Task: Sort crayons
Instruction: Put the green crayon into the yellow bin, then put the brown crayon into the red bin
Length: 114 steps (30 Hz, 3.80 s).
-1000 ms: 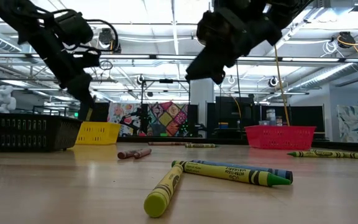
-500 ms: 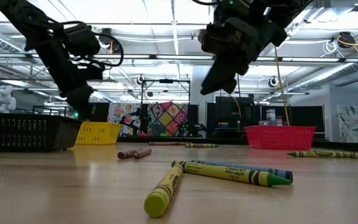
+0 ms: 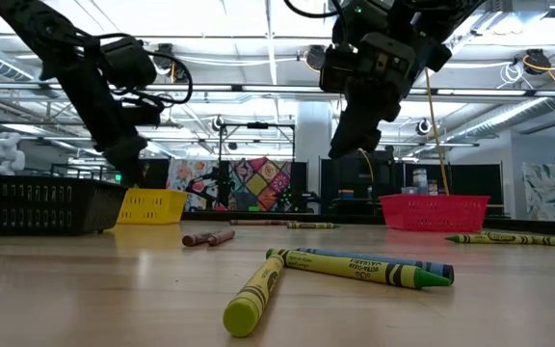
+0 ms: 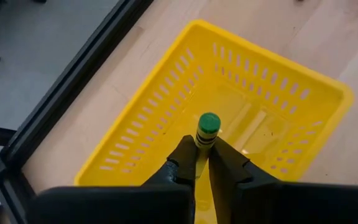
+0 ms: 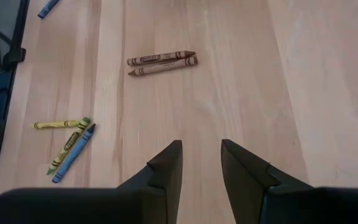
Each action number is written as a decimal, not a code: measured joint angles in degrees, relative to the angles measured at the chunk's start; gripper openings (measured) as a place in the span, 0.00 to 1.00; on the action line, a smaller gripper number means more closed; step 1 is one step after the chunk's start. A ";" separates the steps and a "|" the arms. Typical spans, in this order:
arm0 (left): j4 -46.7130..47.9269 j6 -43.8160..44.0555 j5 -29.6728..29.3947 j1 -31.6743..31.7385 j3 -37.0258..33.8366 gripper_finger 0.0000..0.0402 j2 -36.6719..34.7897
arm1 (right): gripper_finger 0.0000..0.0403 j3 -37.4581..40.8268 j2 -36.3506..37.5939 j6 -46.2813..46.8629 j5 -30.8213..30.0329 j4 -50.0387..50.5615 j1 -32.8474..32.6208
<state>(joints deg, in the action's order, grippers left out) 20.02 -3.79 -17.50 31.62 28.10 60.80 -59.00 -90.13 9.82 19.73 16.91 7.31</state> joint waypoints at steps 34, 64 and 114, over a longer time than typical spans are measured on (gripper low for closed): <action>3.29 0.44 6.80 -10.17 10.89 0.18 -0.09 | 0.24 -0.04 0.86 -0.03 -1.89 -1.74 -1.07; 11.54 18.79 10.42 -39.75 11.30 0.18 -0.09 | 0.24 -0.04 1.55 7.96 -6.48 17.81 -15.55; 8.64 101.49 15.89 -77.44 11.33 0.18 13.72 | 0.24 0.02 1.51 10.77 -22.92 19.19 -16.02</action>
<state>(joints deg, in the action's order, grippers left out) 28.66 97.70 -1.61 -45.82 39.42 74.51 -58.98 -88.61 20.59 -3.20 36.10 -8.71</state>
